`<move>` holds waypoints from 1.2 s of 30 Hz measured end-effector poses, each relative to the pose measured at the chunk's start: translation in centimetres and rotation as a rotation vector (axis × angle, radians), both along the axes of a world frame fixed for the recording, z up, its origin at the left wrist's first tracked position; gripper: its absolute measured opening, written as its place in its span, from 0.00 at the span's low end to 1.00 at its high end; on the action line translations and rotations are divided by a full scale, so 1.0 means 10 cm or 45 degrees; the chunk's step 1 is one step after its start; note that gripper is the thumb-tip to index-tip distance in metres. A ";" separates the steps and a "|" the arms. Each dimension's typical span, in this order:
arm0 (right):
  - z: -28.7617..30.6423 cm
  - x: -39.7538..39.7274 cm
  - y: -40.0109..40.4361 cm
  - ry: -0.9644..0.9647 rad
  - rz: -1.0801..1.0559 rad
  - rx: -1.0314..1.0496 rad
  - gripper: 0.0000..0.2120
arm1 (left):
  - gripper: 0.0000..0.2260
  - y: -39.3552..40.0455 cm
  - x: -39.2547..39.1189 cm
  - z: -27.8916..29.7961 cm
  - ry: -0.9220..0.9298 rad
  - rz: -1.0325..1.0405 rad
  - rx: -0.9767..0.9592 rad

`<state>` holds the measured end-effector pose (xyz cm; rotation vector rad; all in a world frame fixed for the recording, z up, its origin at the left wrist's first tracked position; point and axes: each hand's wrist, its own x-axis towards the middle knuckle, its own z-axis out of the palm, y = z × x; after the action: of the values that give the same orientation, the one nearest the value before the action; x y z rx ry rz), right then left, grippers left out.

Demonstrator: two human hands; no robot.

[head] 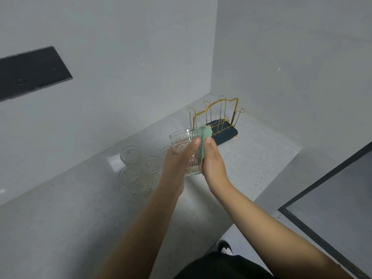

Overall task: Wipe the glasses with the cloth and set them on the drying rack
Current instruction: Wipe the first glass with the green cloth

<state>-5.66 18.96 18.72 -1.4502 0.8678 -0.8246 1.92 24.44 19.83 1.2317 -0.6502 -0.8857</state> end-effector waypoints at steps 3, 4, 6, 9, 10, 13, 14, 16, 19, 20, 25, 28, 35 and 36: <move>0.02 -0.01 -0.03 -0.033 0.019 0.222 0.21 | 0.16 0.01 0.02 -0.04 0.074 -0.045 -0.090; 0.03 0.00 0.04 -0.013 0.028 0.111 0.21 | 0.19 0.01 0.03 -0.03 0.054 -0.023 -0.084; -0.05 -0.01 0.20 0.049 0.038 -0.171 0.24 | 0.24 0.02 0.08 -0.02 -0.003 0.058 -0.035; -0.11 0.01 0.22 0.057 0.058 -0.359 0.25 | 0.24 0.04 0.07 -0.03 -0.152 0.097 0.034; -0.09 0.02 0.16 0.062 0.043 -0.331 0.24 | 0.21 0.04 0.04 -0.03 -0.156 0.074 0.029; 0.03 0.05 -0.01 0.011 0.001 0.107 0.22 | 0.17 0.06 0.01 -0.08 -0.036 -0.026 -0.023; 0.04 0.05 -0.03 0.004 -0.004 0.207 0.23 | 0.17 0.08 0.00 -0.09 -0.002 -0.073 -0.066; 0.05 0.04 0.09 0.041 0.005 0.096 0.21 | 0.17 0.10 0.03 -0.10 0.022 -0.094 -0.099; -0.08 0.05 0.32 0.055 0.042 -0.197 0.25 | 0.14 0.09 0.07 -0.05 -0.069 0.120 0.043; -0.12 0.06 0.36 0.045 0.051 -0.251 0.26 | 0.11 0.10 0.05 -0.03 -0.120 0.170 0.083; 0.08 0.04 0.21 0.075 -0.001 -0.122 0.21 | 0.17 0.17 0.02 -0.03 -0.092 0.028 -0.002; 0.11 0.03 0.14 -0.003 -0.012 0.141 0.22 | 0.16 0.16 0.03 -0.01 -0.039 -0.122 -0.052; -0.03 0.10 0.37 -0.053 -0.050 -0.218 0.27 | 0.12 0.14 0.05 0.07 -0.068 0.136 0.022; 0.02 0.09 0.33 -0.067 -0.103 -0.165 0.26 | 0.12 0.14 0.01 0.06 -0.065 0.166 0.045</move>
<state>-4.75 22.26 18.93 -1.5067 0.8502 -0.9907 2.04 25.82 20.44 1.3165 -0.5902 -0.7619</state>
